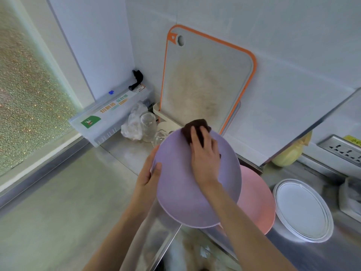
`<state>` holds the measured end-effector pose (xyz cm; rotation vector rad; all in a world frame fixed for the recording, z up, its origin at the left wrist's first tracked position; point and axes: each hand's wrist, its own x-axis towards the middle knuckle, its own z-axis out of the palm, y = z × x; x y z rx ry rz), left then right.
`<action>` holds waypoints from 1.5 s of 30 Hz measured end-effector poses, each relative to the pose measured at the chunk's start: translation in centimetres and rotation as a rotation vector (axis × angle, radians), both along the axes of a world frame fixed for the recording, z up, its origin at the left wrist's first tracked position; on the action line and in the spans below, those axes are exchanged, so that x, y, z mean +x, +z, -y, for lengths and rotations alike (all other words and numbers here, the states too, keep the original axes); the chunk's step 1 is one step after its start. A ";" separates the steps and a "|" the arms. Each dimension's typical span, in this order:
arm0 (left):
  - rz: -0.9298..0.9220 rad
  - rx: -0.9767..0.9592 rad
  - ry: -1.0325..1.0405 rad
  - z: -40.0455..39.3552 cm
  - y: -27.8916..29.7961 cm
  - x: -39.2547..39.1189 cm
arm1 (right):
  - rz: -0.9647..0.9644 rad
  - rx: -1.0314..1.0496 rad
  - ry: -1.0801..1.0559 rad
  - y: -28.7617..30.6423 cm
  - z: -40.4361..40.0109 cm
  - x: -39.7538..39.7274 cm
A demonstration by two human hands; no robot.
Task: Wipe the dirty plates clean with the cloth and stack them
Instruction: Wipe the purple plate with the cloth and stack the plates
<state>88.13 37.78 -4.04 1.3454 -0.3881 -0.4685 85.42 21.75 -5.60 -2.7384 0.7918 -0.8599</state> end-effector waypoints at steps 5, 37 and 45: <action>0.065 0.089 0.212 -0.1 -0.6 0.6 | -0.286 0.134 -0.175 -2.0 1.8 -3.2; 0.011 0.202 0.303 6.1 -2.4 -4.0 | 0.504 1.007 -0.656 -2.2 -6.9 -12.2; 0.004 0.290 0.009 7.6 -2.1 -4.7 | 0.436 0.982 -0.640 -2.8 1.6 -18.9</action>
